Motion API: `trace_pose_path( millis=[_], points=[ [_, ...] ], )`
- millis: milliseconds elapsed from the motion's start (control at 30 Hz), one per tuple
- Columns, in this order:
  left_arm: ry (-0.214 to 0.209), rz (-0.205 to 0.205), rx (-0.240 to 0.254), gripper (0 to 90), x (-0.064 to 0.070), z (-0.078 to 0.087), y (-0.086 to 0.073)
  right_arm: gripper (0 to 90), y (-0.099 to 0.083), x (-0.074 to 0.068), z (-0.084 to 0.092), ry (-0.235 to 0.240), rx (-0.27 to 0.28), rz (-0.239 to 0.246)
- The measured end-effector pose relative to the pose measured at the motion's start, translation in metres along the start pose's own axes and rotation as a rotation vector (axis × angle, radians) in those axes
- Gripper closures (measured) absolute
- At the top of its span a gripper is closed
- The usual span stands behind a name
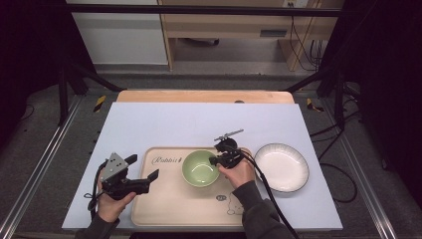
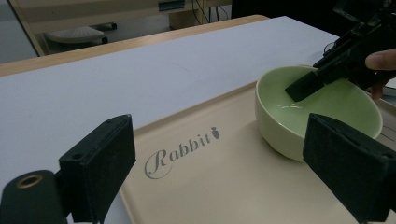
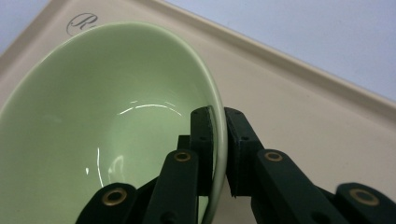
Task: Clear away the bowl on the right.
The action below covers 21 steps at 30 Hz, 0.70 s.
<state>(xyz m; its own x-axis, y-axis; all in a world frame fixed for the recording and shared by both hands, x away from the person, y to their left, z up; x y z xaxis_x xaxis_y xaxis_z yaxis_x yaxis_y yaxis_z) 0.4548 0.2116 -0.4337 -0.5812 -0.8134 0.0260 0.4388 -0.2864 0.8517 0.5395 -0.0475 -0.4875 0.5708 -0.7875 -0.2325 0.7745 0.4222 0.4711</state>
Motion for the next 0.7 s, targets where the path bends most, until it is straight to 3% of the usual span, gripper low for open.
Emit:
trace_pose_path(
  millis=[200,567,700],
  points=[
    [0.000,0.000,0.000,9.0,0.0000,-0.0001,-0.0001,83.2,-0.0004,0.0034,0.0012,0.007,0.005,-0.019],
    [0.000,0.003,0.005,9.0,0.0008,0.0006,0.0003,82.6,-0.0011,0.0038,0.0006,0.001,0.014,-0.001],
    [-0.001,0.004,0.006,9.0,0.0007,0.0007,0.0003,77.4,-0.0013,0.0048,0.0040,-0.011,0.030,0.001]
  ],
)
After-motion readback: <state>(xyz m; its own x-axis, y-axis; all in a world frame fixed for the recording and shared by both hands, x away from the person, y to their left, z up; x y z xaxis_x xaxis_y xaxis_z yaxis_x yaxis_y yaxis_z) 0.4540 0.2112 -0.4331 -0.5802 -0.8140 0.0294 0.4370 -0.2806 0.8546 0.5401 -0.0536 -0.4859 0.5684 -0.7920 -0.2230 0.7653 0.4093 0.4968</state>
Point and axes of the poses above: each handheld gripper's, and its own axes: z roughly backward along the jaws, y roughly out of its top, x roughly to its right, the point moved 6 cm from there along -z, roughly forward along the jaws, and after that the axes turned 8 degrees about -x, right-handed, at the moved point
